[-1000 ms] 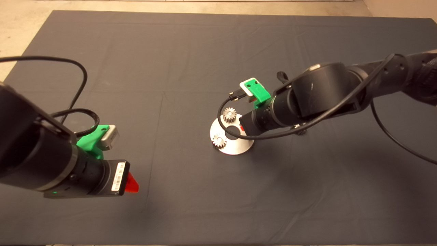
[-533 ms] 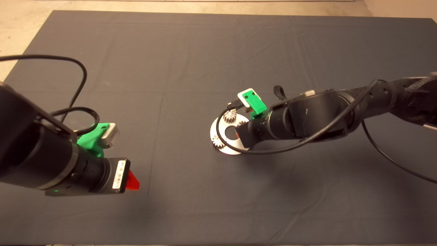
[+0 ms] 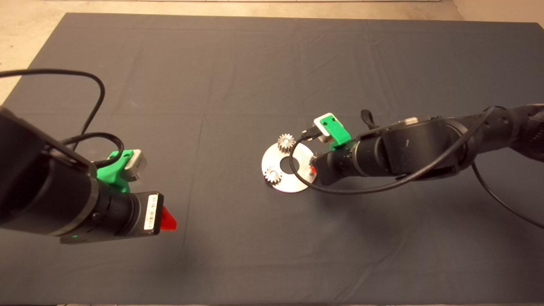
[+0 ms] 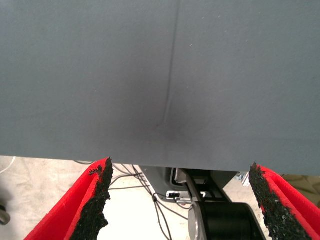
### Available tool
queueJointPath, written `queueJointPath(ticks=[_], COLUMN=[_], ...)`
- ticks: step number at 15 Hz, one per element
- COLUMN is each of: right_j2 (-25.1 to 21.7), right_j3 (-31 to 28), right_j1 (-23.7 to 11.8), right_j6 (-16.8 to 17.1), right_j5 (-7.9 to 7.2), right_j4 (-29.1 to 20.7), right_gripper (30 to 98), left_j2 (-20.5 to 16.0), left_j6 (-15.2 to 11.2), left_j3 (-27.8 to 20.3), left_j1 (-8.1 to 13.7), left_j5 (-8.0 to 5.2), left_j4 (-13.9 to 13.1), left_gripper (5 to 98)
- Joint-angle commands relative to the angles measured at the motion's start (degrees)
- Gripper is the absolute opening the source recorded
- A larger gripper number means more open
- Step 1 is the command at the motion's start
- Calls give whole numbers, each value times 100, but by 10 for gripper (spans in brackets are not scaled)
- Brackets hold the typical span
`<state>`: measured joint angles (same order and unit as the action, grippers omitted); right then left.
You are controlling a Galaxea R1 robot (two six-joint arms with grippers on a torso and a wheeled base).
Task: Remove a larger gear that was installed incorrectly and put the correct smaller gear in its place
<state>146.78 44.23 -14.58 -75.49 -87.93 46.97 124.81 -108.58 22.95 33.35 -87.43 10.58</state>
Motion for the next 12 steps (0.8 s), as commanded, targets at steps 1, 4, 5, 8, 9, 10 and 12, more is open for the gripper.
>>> queueJointPath(ticks=[1,4,5,8,9,10,12], right_j2=[-144,-100,-98,-92,-100,-100,-100], right_j3=[-170,-170,-170,-197,-205,-170,-170], right_j1=[-98,-98,-98,-80,-72,-63,-63], right_j6=[184,184,187,167,166,158,142], right_j5=[-707,-707,-707,-707,-707,-707,-707], right_j4=[260,260,260,384,682,857,866], right_gripper=[339,340,342,340,339,339,340], left_j2=[84,84,84,84,84,75,66], left_j6=[-216,-216,-216,-216,-216,-216,-216], left_j3=[-109,-144,-141,-135,-127,-135,-142], left_j1=[31,31,40,33,39,31,40], left_j5=[-757,-757,-757,-757,-757,-757,-757], left_j4=[172,178,181,330,331,335,339], left_gripper=[690,690,690,690,690,690,690])
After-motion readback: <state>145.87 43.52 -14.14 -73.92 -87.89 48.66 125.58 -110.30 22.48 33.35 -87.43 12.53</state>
